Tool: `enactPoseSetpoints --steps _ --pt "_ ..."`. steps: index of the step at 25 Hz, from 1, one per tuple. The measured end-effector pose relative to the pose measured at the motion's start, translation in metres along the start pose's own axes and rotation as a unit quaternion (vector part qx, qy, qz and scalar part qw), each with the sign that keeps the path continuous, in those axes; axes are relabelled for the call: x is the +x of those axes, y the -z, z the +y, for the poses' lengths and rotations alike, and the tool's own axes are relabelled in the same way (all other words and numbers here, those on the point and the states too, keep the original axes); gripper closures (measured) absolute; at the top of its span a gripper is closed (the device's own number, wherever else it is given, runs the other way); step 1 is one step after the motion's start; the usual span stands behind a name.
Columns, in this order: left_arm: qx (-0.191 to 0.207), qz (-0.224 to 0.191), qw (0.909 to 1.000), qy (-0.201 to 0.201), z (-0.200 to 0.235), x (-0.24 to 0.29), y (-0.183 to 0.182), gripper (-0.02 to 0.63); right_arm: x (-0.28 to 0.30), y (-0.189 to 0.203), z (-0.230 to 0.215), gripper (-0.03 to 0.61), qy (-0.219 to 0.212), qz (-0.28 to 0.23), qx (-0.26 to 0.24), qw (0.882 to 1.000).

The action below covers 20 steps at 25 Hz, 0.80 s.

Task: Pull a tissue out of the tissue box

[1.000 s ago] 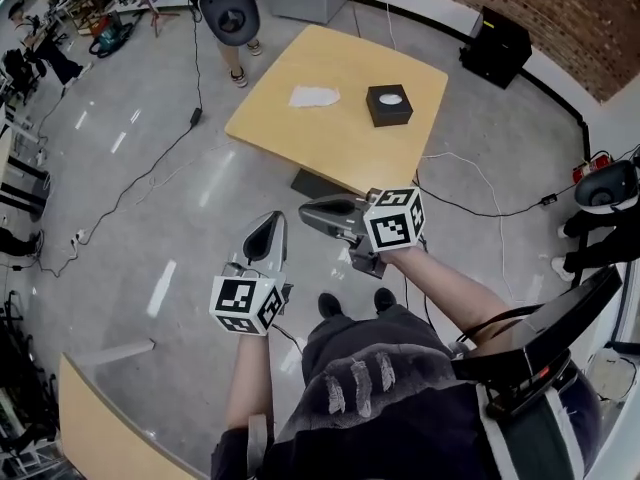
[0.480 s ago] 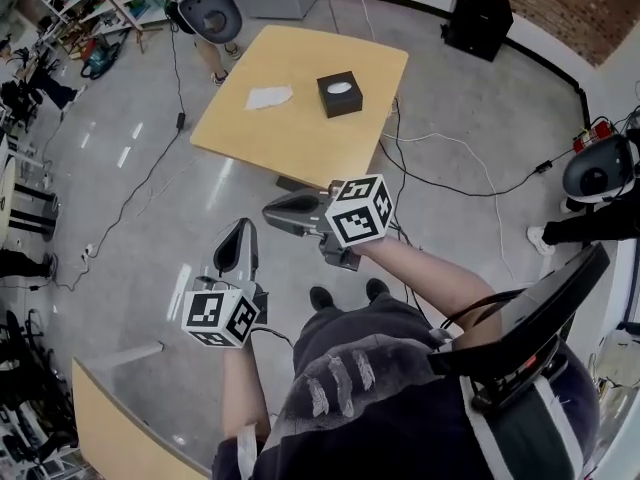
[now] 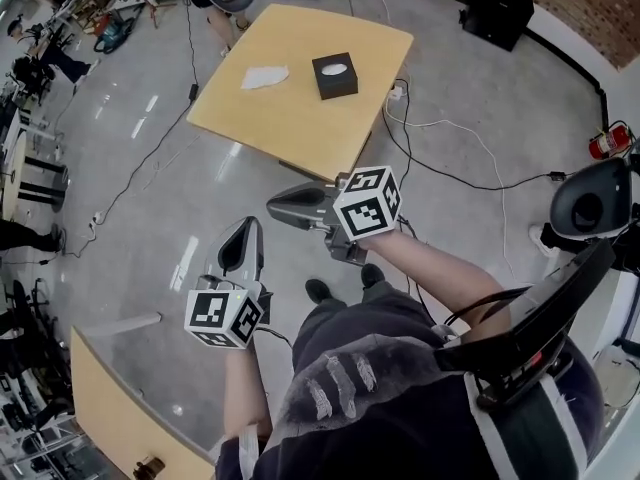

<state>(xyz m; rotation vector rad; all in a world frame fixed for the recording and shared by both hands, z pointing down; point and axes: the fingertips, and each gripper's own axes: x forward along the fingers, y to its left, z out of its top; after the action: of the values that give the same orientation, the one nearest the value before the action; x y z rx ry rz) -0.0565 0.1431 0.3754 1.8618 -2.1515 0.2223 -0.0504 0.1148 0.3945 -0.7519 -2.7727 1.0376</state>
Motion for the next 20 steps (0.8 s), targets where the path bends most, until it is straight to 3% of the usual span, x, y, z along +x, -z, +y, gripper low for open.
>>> enactPoseSetpoints --steps 11,15,20 --pt "0.000 -0.013 0.9999 0.006 0.004 -0.021 -0.011 0.612 0.014 -0.007 0.028 0.578 -0.012 0.000 -0.019 1.000" --pt "-0.005 -0.022 0.9997 0.012 0.011 -0.050 -0.006 0.612 0.029 0.002 0.053 0.578 -0.015 -0.010 -0.005 1.000" --pt "-0.008 -0.042 0.9989 0.021 0.020 -0.095 -0.002 0.612 0.053 0.024 0.085 0.578 -0.001 0.000 -0.023 1.000"
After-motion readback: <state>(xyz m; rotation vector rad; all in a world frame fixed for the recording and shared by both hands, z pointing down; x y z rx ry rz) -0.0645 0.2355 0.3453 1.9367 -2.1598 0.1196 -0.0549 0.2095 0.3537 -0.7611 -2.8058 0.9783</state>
